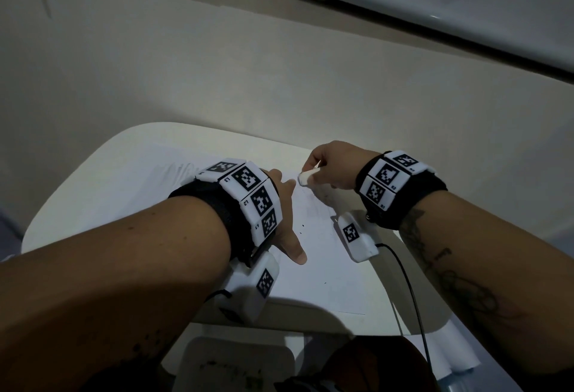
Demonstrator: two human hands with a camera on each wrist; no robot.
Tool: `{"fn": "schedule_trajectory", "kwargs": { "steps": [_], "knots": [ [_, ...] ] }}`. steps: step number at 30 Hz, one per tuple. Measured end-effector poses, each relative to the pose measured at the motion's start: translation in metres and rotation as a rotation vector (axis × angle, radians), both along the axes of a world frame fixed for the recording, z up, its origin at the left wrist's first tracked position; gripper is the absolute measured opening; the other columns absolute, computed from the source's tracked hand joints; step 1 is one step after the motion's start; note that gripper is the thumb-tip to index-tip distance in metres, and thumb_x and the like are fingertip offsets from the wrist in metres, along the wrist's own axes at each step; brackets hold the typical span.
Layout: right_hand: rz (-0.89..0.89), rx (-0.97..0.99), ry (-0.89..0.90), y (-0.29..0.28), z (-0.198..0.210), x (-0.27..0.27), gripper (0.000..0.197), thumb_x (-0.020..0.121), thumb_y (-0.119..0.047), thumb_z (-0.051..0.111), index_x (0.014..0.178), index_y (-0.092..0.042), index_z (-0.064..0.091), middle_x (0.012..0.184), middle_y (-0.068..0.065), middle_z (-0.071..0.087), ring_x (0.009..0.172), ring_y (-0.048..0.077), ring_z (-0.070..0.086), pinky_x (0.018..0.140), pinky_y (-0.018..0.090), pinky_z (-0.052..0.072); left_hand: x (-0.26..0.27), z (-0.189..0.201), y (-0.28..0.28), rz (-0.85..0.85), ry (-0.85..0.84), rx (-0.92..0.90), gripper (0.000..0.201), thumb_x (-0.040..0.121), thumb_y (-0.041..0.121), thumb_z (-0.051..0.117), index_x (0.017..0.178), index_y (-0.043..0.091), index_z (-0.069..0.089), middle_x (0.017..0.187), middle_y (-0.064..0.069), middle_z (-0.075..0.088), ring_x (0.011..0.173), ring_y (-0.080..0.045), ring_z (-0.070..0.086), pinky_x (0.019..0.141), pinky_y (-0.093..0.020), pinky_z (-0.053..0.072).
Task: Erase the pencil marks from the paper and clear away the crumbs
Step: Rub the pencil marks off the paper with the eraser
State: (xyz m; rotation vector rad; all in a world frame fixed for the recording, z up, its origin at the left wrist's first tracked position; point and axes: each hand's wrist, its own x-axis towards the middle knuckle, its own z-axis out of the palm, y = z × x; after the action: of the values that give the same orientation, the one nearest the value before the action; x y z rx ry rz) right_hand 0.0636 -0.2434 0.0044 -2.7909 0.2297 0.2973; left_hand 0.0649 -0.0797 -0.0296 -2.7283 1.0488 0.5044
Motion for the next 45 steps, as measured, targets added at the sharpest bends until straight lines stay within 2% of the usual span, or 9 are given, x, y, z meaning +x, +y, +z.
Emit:
{"fn": "schedule_trajectory", "kwargs": {
  "steps": [7,13,18,20,24,30,36,41,45],
  "knots": [
    [0.097,-0.096,0.21,-0.001,0.007,-0.003,0.013,0.081,-0.039,0.078,0.091,-0.036,0.072,0.084,-0.005,0.072,0.064,0.009,0.057,0.065,0.024,0.045,-0.003,0.0,-0.003,0.007,-0.032,-0.014,0.137,0.049,0.092,0.061,0.154,0.019,0.013,0.143,-0.006,0.036,0.133,-0.03,0.039,0.103,-0.051,0.035],
    [-0.016,-0.012,-0.01,0.004,-0.001,0.001,0.019,0.081,-0.042,0.077,0.092,-0.028,0.07,0.084,-0.011,0.063,0.066,0.006,0.054,0.067,0.026,0.044,0.002,-0.001,0.0,-0.009,-0.017,-0.003,0.146,0.03,0.1,0.05,0.152,0.024,0.018,0.134,-0.003,0.043,0.124,-0.029,0.045,0.095,-0.051,0.041],
    [0.092,-0.029,0.202,0.004,0.007,-0.012,0.014,0.079,-0.043,0.078,0.09,-0.035,0.073,0.064,-0.01,0.062,0.057,0.008,0.052,0.059,0.023,0.042,-0.002,-0.002,-0.003,-0.01,-0.049,-0.037,0.129,0.045,0.092,0.061,0.149,0.025,0.024,0.129,-0.003,0.044,0.122,-0.029,0.046,0.094,-0.049,0.04],
    [0.094,-0.034,0.191,0.005,0.006,-0.011,0.013,0.08,-0.041,0.078,0.09,-0.035,0.073,0.068,-0.01,0.064,0.061,0.008,0.055,0.063,0.024,0.045,-0.002,-0.002,-0.003,0.002,-0.039,-0.029,0.128,0.049,0.091,0.062,0.15,0.023,0.022,0.13,-0.004,0.043,0.123,-0.029,0.046,0.096,-0.049,0.039],
    [0.052,-0.005,0.076,0.01,0.0,-0.007,0.009,0.083,-0.031,0.077,0.09,-0.031,0.071,0.084,-0.009,0.066,0.073,0.01,0.06,0.077,0.03,0.052,0.0,-0.002,-0.001,-0.013,-0.025,-0.041,0.137,0.031,0.099,0.053,0.145,0.026,0.029,0.116,0.0,0.046,0.114,-0.026,0.049,0.089,-0.046,0.041],
    [0.152,-0.002,0.248,0.004,0.009,-0.023,0.018,0.076,-0.045,0.08,0.09,-0.035,0.074,0.081,-0.009,0.072,0.063,0.006,0.056,0.067,0.025,0.046,0.002,-0.005,-0.001,-0.015,-0.039,-0.036,0.144,0.032,0.099,0.053,0.149,0.022,0.023,0.132,-0.004,0.043,0.123,-0.028,0.046,0.097,-0.05,0.04],
    [0.044,0.009,0.037,0.003,0.0,-0.016,0.014,0.083,-0.039,0.076,0.093,-0.03,0.072,0.084,-0.012,0.066,0.072,0.006,0.059,0.064,0.024,0.044,0.003,-0.002,-0.001,-0.009,-0.015,-0.023,0.147,0.027,0.1,0.051,0.15,0.024,0.022,0.136,-0.003,0.042,0.126,-0.027,0.045,0.099,-0.05,0.04],
    [0.151,0.005,0.221,-0.002,0.005,-0.03,0.015,0.079,-0.044,0.078,0.091,-0.038,0.073,0.08,-0.023,0.068,0.06,-0.009,0.056,0.064,0.019,0.043,0.002,-0.004,-0.001,-0.017,-0.04,-0.027,0.145,0.035,0.099,0.054,0.151,0.02,0.019,0.135,-0.005,0.042,0.125,-0.028,0.045,0.098,-0.05,0.039],
    [0.088,0.002,0.109,-0.001,-0.001,-0.025,0.014,0.079,-0.045,0.078,0.09,-0.038,0.072,0.087,-0.02,0.067,0.081,0.0,0.06,0.073,0.023,0.048,0.002,-0.002,-0.001,-0.008,-0.028,-0.008,0.154,0.024,0.101,0.046,0.153,0.023,0.017,0.139,-0.005,0.041,0.127,-0.029,0.044,0.101,-0.052,0.04]
  ]
}}
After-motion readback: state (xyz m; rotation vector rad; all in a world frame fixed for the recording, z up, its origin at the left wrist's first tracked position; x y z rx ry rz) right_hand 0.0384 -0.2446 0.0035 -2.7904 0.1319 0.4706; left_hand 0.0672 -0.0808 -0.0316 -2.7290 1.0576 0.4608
